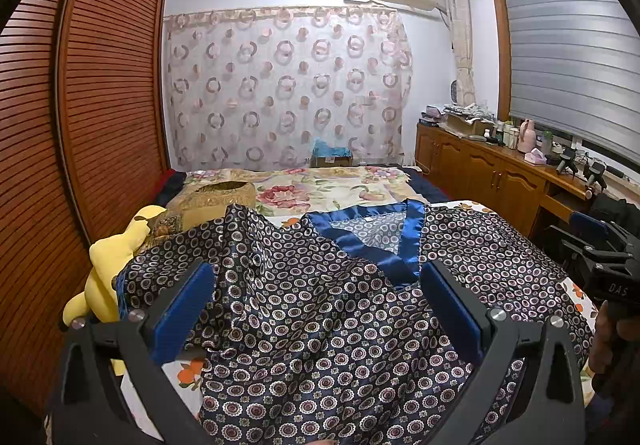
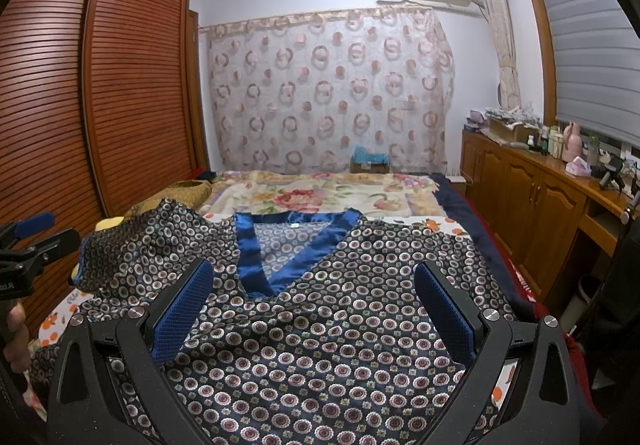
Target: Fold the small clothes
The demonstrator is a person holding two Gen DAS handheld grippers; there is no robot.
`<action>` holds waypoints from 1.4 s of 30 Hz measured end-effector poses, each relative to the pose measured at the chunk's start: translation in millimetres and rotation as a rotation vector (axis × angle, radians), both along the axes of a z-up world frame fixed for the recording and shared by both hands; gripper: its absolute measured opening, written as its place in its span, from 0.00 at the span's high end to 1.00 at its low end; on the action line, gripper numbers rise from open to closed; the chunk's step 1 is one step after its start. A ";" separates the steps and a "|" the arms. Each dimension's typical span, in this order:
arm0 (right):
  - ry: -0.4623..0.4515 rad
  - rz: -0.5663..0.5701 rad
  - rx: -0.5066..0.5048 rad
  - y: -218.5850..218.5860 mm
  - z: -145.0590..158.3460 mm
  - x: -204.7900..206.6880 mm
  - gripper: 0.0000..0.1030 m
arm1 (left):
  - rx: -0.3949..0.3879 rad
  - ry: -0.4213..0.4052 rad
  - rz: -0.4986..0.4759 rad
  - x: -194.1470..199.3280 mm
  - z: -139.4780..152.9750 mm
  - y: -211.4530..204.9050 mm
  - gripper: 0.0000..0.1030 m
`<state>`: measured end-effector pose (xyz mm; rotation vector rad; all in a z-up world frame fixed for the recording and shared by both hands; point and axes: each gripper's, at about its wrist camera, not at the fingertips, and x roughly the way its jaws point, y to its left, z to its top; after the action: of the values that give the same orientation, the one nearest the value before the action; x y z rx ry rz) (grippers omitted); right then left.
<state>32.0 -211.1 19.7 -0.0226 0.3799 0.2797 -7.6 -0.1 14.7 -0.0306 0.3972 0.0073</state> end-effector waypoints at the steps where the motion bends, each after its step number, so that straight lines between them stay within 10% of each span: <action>1: 0.000 -0.001 0.000 -0.9 0.1 -0.2 0.01 | -0.001 0.001 0.002 -0.3 -1.7 -3.3 0.00; 42: 0.038 0.095 -0.002 18.6 -17.2 5.8 0.01 | -0.032 0.058 -0.012 8.6 -24.8 21.7 0.00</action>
<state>37.8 -192.5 2.5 -0.0371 0.4177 0.3740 1.0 21.6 -10.0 -0.0594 0.4558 -0.0102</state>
